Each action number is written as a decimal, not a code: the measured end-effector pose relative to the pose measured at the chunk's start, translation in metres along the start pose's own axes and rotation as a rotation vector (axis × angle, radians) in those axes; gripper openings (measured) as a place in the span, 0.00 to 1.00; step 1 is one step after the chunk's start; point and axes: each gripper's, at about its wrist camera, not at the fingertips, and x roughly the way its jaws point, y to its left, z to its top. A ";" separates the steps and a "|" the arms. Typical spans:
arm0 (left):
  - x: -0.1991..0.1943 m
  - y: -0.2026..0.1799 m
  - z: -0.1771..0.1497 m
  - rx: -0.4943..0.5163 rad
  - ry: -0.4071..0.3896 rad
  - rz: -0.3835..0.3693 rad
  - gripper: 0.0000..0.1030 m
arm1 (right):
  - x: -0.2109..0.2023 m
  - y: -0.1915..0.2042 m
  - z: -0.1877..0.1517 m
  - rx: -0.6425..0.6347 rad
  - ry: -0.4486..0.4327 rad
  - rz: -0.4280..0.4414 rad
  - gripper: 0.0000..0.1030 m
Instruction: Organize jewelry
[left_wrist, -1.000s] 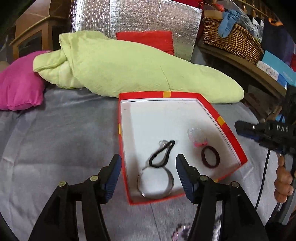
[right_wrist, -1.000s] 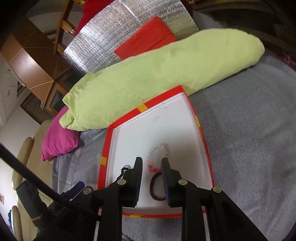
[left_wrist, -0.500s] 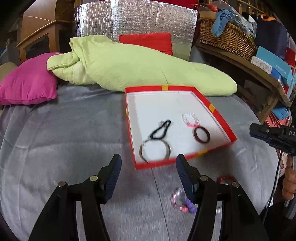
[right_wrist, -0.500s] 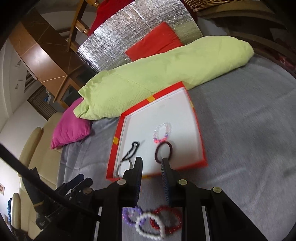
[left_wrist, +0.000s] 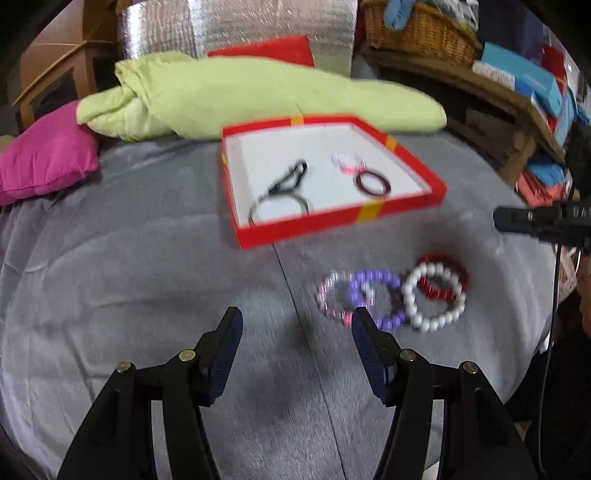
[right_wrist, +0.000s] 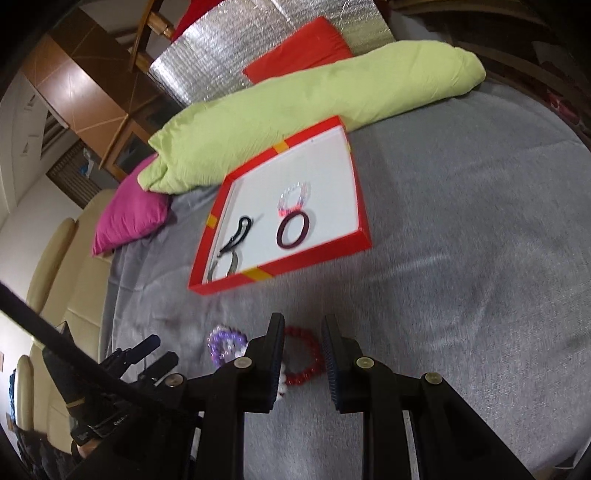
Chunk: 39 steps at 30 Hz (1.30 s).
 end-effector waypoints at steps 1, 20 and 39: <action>0.002 -0.002 -0.001 0.019 0.002 -0.011 0.61 | 0.003 0.000 -0.001 -0.002 0.014 -0.003 0.23; 0.018 -0.005 0.005 0.063 0.015 -0.134 0.52 | 0.042 0.014 -0.010 -0.051 0.153 0.040 0.24; 0.030 -0.006 0.009 0.017 0.050 -0.144 0.39 | 0.049 -0.001 -0.010 -0.068 0.165 -0.096 0.24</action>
